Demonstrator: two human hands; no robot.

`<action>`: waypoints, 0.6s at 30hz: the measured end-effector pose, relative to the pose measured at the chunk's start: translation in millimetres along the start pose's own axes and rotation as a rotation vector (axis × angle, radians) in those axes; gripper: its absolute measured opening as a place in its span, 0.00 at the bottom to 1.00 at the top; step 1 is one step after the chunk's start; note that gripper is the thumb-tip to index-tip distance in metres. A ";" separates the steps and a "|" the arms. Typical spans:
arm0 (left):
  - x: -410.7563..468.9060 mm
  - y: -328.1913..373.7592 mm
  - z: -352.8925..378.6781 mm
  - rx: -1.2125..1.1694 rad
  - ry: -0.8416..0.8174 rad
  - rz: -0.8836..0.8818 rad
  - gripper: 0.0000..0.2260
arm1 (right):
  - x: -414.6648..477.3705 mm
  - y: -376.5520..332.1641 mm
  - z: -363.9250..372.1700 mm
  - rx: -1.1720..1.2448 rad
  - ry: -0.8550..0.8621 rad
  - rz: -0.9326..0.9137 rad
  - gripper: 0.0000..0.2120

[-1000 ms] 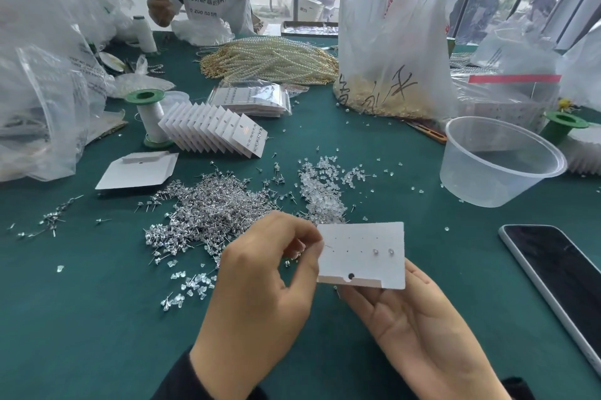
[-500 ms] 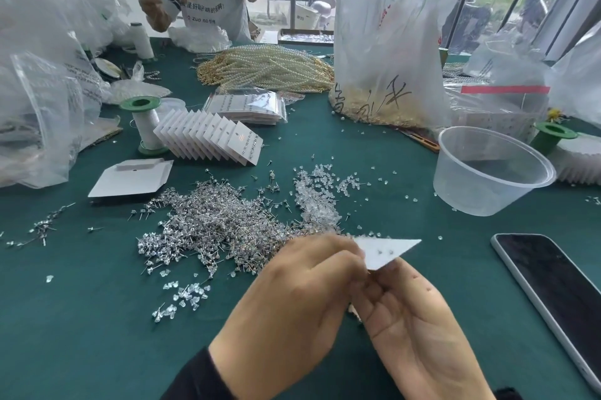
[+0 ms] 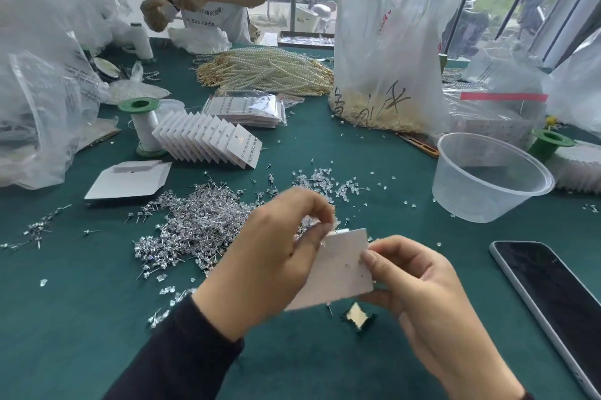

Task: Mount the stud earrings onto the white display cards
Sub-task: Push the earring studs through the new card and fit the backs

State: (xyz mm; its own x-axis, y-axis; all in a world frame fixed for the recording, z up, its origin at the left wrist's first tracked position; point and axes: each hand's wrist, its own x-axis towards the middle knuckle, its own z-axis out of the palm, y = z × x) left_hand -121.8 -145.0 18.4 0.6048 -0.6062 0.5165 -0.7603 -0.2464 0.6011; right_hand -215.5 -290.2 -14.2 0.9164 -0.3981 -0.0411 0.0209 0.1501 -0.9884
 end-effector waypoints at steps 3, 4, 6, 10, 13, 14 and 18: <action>-15.1 -2.1 11.7 0.168 0.172 0.083 0.04 | -2.0 4.6 3.3 0.172 0.078 0.061 0.03; -20.8 -2.1 16.8 0.181 0.185 0.096 0.04 | -3.3 4.7 4.1 0.206 0.083 0.061 0.03; -29.1 -2.6 25.9 0.206 0.195 0.112 0.05 | -5.4 4.5 5.8 0.255 0.081 0.055 0.04; -29.6 -4.3 31.5 0.208 0.247 0.088 0.06 | -7.6 4.2 8.2 0.294 0.067 0.045 0.03; -29.6 -3.7 31.3 0.215 0.292 0.059 0.07 | -8.4 3.7 7.8 0.312 0.063 0.045 0.02; -29.9 -3.1 31.5 0.216 0.300 0.054 0.07 | -8.7 3.2 7.8 0.323 0.057 0.048 0.02; -30.4 -1.0 32.3 0.222 0.314 0.062 0.08 | -9.8 2.1 8.0 0.366 0.024 0.082 0.03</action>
State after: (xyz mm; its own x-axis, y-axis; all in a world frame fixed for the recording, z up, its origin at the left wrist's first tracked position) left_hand -147.1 -150.7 -17.6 0.5728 -0.3725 0.7301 -0.8097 -0.3953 0.4336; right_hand -221.2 -278.8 -14.6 0.9114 -0.3919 -0.1256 0.0935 0.4945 -0.8641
